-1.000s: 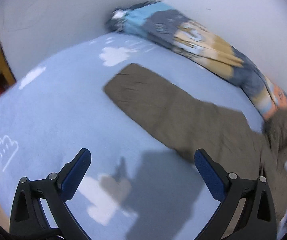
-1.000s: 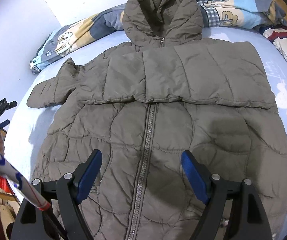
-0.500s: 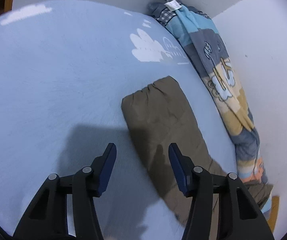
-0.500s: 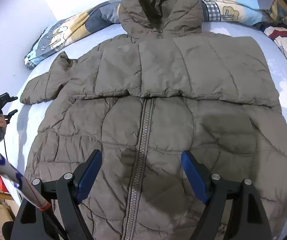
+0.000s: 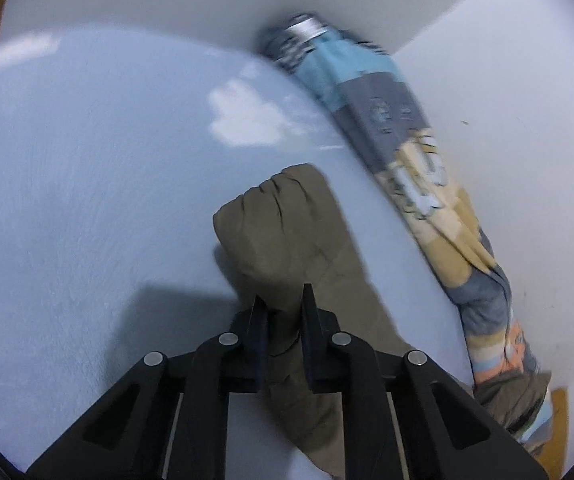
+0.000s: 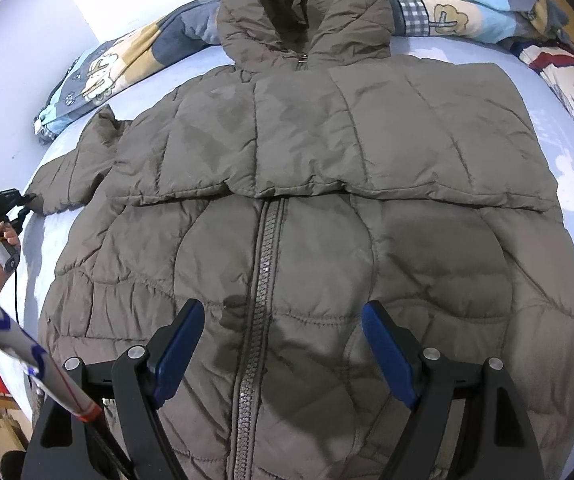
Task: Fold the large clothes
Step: 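Lift the sleeve with the left tool, fold it across the body, release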
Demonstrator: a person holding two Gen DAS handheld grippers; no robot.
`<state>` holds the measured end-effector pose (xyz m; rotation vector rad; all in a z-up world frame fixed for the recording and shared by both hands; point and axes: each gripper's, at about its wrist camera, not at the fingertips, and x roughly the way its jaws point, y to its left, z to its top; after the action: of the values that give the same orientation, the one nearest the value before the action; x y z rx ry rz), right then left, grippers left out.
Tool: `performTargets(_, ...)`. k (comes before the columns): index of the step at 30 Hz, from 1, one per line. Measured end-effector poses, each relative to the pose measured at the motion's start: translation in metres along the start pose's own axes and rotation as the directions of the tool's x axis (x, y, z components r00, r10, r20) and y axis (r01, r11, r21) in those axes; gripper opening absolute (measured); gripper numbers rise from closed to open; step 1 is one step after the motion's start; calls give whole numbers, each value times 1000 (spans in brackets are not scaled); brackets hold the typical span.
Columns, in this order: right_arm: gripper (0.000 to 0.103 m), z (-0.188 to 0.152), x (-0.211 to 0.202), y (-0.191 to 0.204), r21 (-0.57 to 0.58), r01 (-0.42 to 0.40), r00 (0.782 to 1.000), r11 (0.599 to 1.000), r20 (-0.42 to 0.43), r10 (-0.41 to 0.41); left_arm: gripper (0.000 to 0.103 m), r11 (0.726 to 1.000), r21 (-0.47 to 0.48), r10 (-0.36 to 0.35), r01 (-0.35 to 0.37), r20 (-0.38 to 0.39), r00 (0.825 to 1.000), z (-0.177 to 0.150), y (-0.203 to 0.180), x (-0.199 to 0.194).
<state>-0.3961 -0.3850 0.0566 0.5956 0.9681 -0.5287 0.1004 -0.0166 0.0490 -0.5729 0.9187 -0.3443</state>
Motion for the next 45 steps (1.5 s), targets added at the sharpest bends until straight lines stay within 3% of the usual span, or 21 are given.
performTargets(4,85,5,-13,-11,46,-3,999,999,37,1,13,990,103,-102,100,16,995,2,-51,-40)
performTargets(7,85,10,-30,-26,95,11,996,995,88,-20,13,965,198,-178,171,16,984,-5,-103,-79)
performTargets(11,85,15,-52,-52,169,14,989,986,144,-39,13,906,332,-275,262,-9,961,-34,-179,-133)
performTargets(17,85,16,-77,-80,234,12,979,972,196,-59,13,812,439,-378,384,-106,920,-98,-267,-187)
performTargets(21,85,17,-94,-98,271,-2,971,963,229,-63,13,753,456,-439,474,-188,879,-142,-308,-210)
performTargets(24,85,16,-105,-111,291,-8,965,957,253,-69,13,716,464,-447,522,-270,853,-187,-333,-211)
performTargets(30,85,13,-119,-133,331,-16,957,943,278,-81,13,666,480,-391,572,-429,814,-296,-362,-180)
performTargets(33,85,12,-124,-140,339,-13,954,941,287,-90,13,662,471,-357,583,-485,798,-347,-371,-162)
performTargets(39,85,9,-130,-156,366,-7,951,931,291,-107,14,670,538,-183,511,-548,816,-423,-372,-106)
performTargets(41,85,9,-131,-157,369,-10,950,929,294,-107,22,672,555,-123,491,-569,813,-438,-363,-92)
performTargets(43,85,8,-132,-155,364,-14,949,931,298,-102,29,654,587,-60,478,-589,806,-457,-358,-88)
performTargets(45,85,9,-132,-153,356,-17,949,934,300,-97,45,631,605,-34,486,-604,796,-464,-353,-91)
